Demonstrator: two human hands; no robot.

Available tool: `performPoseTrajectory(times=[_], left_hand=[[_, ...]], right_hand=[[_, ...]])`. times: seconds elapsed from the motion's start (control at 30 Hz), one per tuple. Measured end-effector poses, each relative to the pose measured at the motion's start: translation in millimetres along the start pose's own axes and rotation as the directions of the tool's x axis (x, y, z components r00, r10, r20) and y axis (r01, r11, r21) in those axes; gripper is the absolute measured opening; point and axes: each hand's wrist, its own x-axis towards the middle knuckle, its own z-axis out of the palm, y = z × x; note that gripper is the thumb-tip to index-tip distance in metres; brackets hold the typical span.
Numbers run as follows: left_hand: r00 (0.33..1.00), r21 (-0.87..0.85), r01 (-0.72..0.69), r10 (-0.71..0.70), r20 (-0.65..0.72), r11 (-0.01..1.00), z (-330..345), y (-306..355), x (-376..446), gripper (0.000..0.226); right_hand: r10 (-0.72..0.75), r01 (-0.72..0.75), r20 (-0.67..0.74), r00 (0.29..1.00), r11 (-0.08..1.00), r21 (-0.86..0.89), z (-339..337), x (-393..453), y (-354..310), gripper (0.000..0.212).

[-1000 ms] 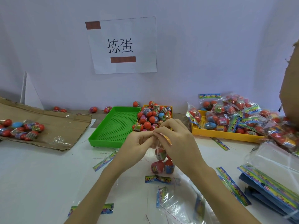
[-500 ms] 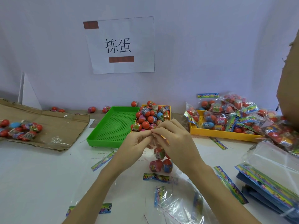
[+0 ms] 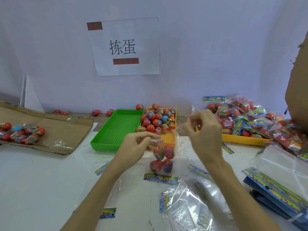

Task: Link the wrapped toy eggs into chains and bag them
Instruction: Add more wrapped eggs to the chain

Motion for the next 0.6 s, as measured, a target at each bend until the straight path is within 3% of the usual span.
performPoseTrajectory(times=[0.1, 0.2, 0.3, 0.43, 0.6], left_hand=[[0.992, -0.166, 0.085, -0.099, -0.08, 0.982, -5.3, 2.4, 0.2, 0.031], [0.987, -0.19, 0.095, -0.118, -0.11, 0.977, -7.1, 1.1, 0.6, 0.031], [0.988, -0.17, 0.092, -0.111, -0.111, 0.981, -5.3, 1.5, 0.0, 0.031], [0.991, -0.161, 0.09, -0.105, -0.087, 0.983, -3.2, 0.5, 0.1, 0.029], [0.993, -0.155, 0.087, -0.099, -0.069, 0.984, -4.3, -0.8, 0.5, 0.029]], right_hand=[[0.152, -0.16, -0.123, 0.981, 0.985, -0.064, -22.9, 12.7, 28.4, 0.005], [0.239, -0.258, -0.154, 0.959, 0.96, -0.113, -36.0, 16.3, 47.0, 0.005], [0.293, -0.277, 0.079, 0.953, 0.946, -0.168, -32.5, 15.1, 49.1, 0.007], [0.356, -0.238, 0.425, 0.832, 0.922, -0.305, -10.3, 3.5, 36.4, 0.012], [0.336, -0.205, 0.556, 0.76, 0.936, -0.285, 2.1, -4.9, 24.5, 0.015]])
